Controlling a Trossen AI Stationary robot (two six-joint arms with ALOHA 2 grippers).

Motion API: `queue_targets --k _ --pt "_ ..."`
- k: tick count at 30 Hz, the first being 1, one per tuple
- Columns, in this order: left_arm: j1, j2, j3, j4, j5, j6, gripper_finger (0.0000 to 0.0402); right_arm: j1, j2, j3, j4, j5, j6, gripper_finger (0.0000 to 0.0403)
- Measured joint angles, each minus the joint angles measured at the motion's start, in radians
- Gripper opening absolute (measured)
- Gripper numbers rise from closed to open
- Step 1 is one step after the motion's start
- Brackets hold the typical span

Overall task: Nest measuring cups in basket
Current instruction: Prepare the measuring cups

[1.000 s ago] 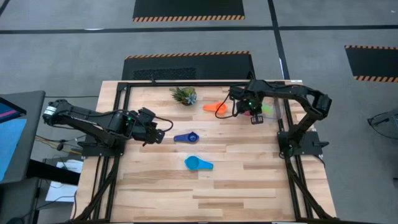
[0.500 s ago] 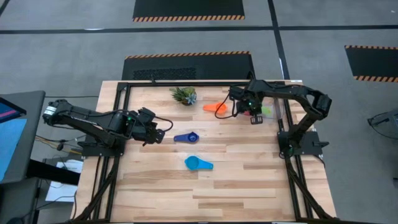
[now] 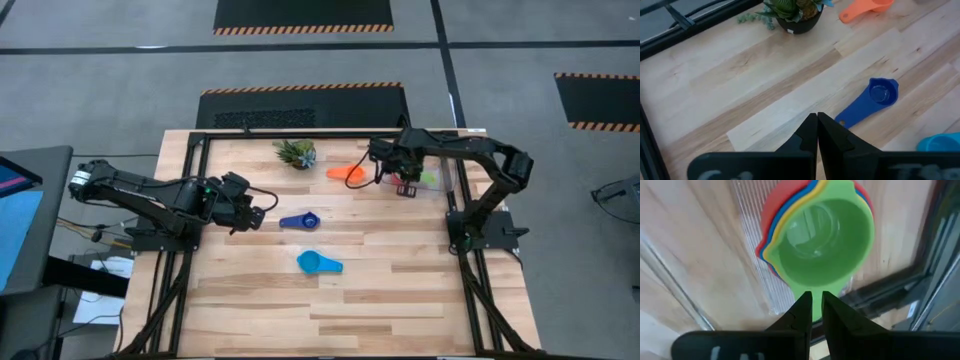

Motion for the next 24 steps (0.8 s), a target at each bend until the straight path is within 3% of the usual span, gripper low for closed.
queue_targets --k 10,17,24 --pt "0.000 0.000 0.000 0.000 -0.001 0.036 0.0000 0.119 -0.110 0.162 -0.125 0.014 0.207 0.0066" --pt "0.000 0.000 0.000 0.000 0.000 0.044 0.0000 0.264 -0.237 0.299 -0.128 0.008 0.529 0.0066" --pt "0.000 0.000 0.000 0.000 0.003 0.044 0.0000 0.472 -0.346 0.315 0.017 0.008 0.865 0.0066"
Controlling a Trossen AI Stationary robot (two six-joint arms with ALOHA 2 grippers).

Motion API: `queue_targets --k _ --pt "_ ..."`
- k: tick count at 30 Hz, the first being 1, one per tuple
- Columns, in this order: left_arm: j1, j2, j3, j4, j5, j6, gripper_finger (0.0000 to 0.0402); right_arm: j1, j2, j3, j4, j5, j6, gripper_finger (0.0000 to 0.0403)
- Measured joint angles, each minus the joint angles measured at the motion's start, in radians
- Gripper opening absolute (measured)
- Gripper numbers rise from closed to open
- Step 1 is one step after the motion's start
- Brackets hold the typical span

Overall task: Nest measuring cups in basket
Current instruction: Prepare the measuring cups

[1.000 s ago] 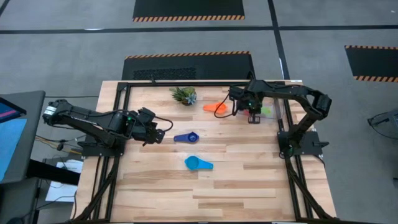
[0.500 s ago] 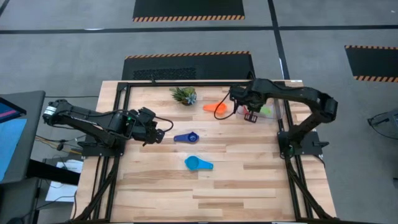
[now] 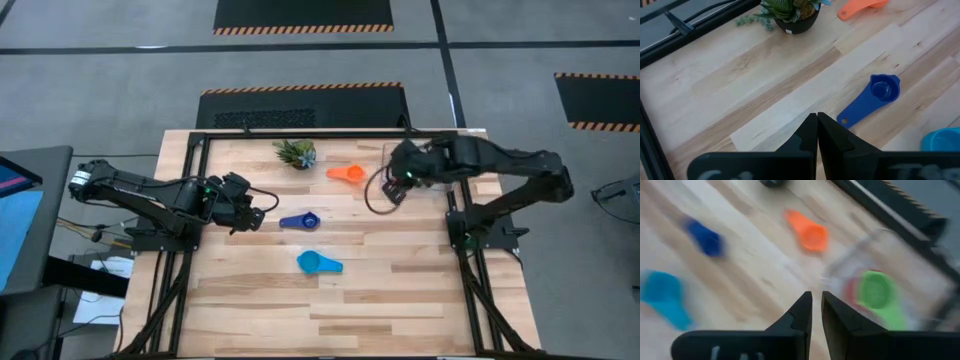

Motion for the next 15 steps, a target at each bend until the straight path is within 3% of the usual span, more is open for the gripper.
queue_targets --k 3,7,15 --pt "0.000 0.000 0.000 0.000 -0.001 0.000 0.0000 0.087 -0.005 0.000 0.098 0.013 0.082 0.0066" --pt "0.000 0.000 0.000 0.000 -0.002 0.013 0.0000 0.186 0.035 0.001 0.219 0.065 0.058 0.0066" --pt "0.000 0.014 0.000 0.017 -0.010 0.018 0.0000 0.273 0.198 -0.001 0.337 0.088 0.048 0.0066"
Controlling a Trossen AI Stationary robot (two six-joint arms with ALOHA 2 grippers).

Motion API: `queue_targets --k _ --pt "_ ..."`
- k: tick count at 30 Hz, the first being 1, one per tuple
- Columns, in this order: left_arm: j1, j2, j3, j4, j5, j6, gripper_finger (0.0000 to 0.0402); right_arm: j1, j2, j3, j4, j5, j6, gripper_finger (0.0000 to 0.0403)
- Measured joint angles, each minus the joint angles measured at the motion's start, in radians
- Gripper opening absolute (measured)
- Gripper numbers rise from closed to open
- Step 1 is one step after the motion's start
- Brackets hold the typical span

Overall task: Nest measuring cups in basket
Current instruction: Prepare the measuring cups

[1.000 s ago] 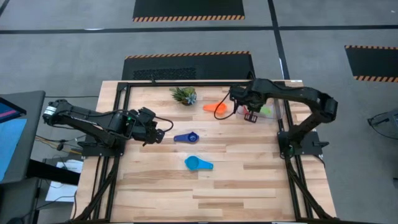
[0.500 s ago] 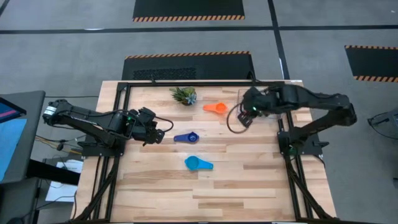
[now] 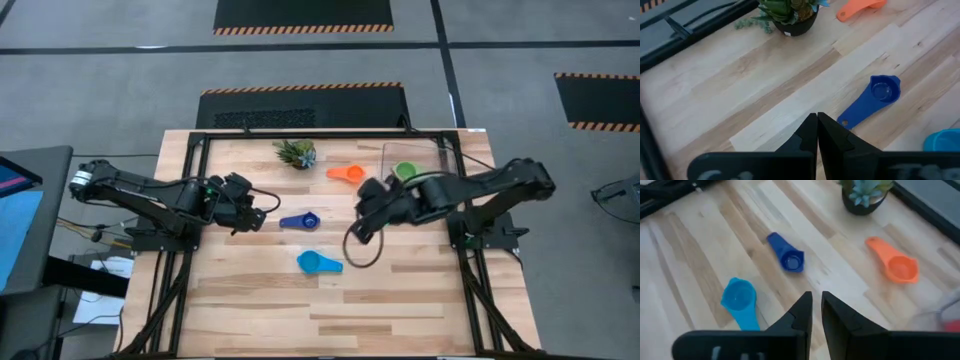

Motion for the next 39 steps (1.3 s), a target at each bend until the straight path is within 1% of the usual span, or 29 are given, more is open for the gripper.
queue_targets --k 3,5,7,11,13,15,16,18,21,23,25,28,30,35,39 --pt "0.000 0.011 0.000 0.083 0.035 0.015 0.0000 0.022 0.031 -0.001 -0.018 0.001 0.038 0.0066" --pt "0.000 0.023 -0.002 0.168 0.081 0.067 0.0000 0.037 0.037 -0.001 -0.044 0.012 0.062 0.0066" --pt "0.000 0.053 -0.002 0.294 0.142 0.136 0.0000 0.054 0.034 0.000 -0.110 0.050 0.097 0.0066" --pt "-0.006 0.163 -0.005 0.482 0.254 0.264 0.0000 0.087 0.003 0.001 -0.246 0.135 0.195 0.0066" --pt "-0.010 0.232 -0.004 0.554 0.311 0.319 0.0000 0.108 -0.017 -0.002 -0.300 0.149 0.239 0.0066" --pt "-0.010 0.304 -0.005 0.602 0.409 0.359 0.0000 0.120 -0.029 0.001 -0.330 0.157 0.264 0.0066" --pt "-0.010 0.337 -0.005 0.620 0.477 0.372 0.0000 0.127 -0.039 -0.001 -0.341 0.156 0.268 0.0066" --pt "-0.010 0.391 -0.006 0.651 0.613 0.374 0.0000 0.142 -0.047 0.000 -0.344 0.157 0.271 0.0066" --pt "-0.010 0.445 -0.006 0.716 0.778 0.367 0.0005 0.150 -0.058 -0.001 -0.346 0.169 0.260 0.0066" --pt "-0.010 0.473 -0.006 0.769 0.851 0.367 0.0012 0.152 -0.060 0.001 -0.355 0.177 0.259 0.0066" --pt "-0.010 0.486 -0.006 0.782 0.901 0.380 0.0022 0.152 -0.062 0.000 -0.376 0.177 0.259 0.0066" --pt "-0.010 0.490 -0.006 0.817 0.917 0.433 0.0042 0.154 -0.063 0.000 -0.404 0.177 0.259 0.0066" --pt "-0.010 0.490 -0.006 0.839 0.891 0.499 0.0056 0.154 -0.063 -0.005 -0.414 0.177 0.259 0.0066" --pt "-0.031 0.490 -0.005 0.858 0.792 0.771 0.0085 0.154 -0.063 -0.020 -0.454 0.176 0.261 0.0066" --pt "-0.067 0.490 -0.005 0.858 0.743 0.962 0.0095 0.153 -0.063 -0.020 -0.470 0.176 0.262 0.0066"
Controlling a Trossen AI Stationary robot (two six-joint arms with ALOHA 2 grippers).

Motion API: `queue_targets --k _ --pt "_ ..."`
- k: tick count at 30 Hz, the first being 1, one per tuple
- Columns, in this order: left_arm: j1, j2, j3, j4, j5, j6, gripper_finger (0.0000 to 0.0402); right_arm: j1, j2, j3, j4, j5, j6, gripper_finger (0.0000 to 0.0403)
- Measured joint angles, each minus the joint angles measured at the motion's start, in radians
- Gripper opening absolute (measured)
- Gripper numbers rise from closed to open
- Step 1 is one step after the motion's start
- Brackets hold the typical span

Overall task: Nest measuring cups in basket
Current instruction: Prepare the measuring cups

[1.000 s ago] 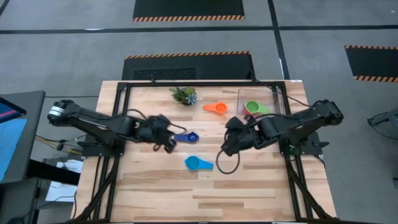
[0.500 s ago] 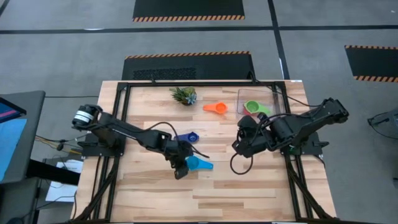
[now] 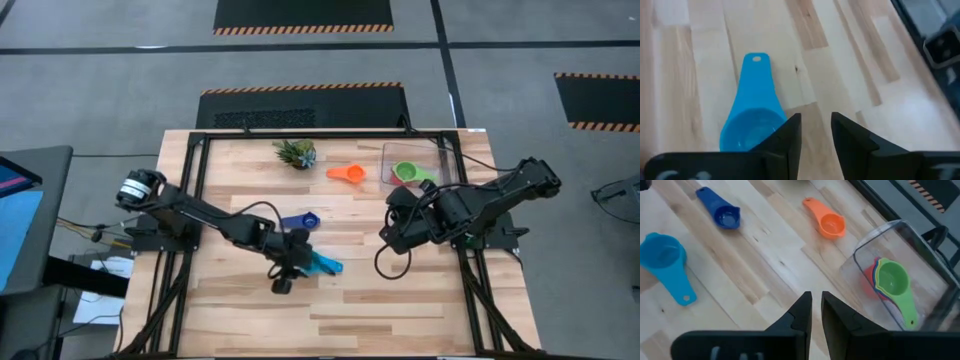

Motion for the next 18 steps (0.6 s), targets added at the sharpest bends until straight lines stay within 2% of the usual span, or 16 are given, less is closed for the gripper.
queue_targets --k 4,8,11,18 --pt "-0.032 0.000 0.000 -0.002 -0.081 0.136 0.0096 0.000 0.000 0.000 -0.016 0.000 0.001 0.0066" --pt "-0.037 0.000 0.000 -0.003 -0.144 0.168 0.0096 0.000 -0.001 0.000 -0.015 0.000 0.001 0.0066" --pt "-0.030 0.018 0.001 -0.010 -0.139 0.144 0.0096 0.000 -0.001 0.000 -0.015 0.000 0.001 0.0066" --pt "-0.002 0.075 -0.001 0.002 -0.013 0.098 0.0096 0.000 -0.002 0.000 -0.011 -0.001 0.004 0.0066"
